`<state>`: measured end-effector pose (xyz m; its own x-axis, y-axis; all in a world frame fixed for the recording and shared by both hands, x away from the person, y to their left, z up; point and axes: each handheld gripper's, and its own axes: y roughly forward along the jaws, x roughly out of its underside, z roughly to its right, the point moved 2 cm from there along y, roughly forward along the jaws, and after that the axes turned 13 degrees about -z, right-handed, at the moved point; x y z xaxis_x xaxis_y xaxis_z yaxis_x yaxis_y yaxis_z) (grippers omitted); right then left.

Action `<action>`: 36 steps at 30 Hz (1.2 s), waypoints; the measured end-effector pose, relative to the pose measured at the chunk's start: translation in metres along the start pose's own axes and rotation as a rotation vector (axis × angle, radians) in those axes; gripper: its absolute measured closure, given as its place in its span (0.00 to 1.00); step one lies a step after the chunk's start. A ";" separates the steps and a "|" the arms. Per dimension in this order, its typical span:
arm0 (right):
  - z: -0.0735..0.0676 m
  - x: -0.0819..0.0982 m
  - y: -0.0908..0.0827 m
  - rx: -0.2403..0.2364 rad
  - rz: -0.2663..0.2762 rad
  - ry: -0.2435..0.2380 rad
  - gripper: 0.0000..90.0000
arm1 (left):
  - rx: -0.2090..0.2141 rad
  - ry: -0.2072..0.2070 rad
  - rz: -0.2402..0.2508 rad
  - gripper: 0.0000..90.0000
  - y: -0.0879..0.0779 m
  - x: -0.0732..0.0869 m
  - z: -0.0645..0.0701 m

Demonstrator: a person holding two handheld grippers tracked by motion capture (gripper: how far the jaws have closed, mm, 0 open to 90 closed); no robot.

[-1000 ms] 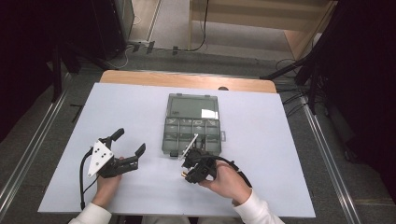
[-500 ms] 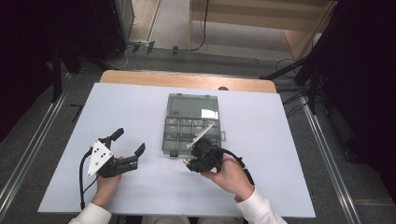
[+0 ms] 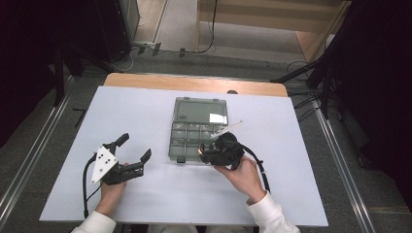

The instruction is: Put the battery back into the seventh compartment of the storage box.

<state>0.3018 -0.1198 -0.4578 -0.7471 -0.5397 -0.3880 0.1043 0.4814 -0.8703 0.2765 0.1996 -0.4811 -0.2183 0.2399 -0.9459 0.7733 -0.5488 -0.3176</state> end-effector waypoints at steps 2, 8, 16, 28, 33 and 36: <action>0.005 0.001 -0.001 0.005 0.024 0.020 0.87 | -0.001 0.002 0.001 0.13 0.000 0.000 0.000; 0.015 0.003 0.000 -0.023 0.076 0.073 0.87 | -0.002 0.003 0.000 0.13 -0.001 0.000 0.000; 0.032 0.007 0.008 -0.100 0.150 0.227 0.87 | -0.007 0.000 0.003 0.13 -0.001 0.000 -0.001; 0.042 0.010 0.020 -0.193 0.197 0.381 0.87 | -0.004 0.002 0.002 0.13 0.000 0.000 -0.001; 0.041 0.009 0.022 -0.183 0.205 0.404 0.87 | -0.002 0.003 0.001 0.13 0.000 0.000 0.000; 0.043 0.009 0.024 -0.173 0.209 0.408 0.87 | -0.001 0.003 0.002 0.13 0.000 0.000 0.000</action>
<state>0.3258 -0.1423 -0.4947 -0.9217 -0.1209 -0.3686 0.1952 0.6767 -0.7099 0.2764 0.1999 -0.4807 -0.2150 0.2414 -0.9463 0.7744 -0.5482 -0.3158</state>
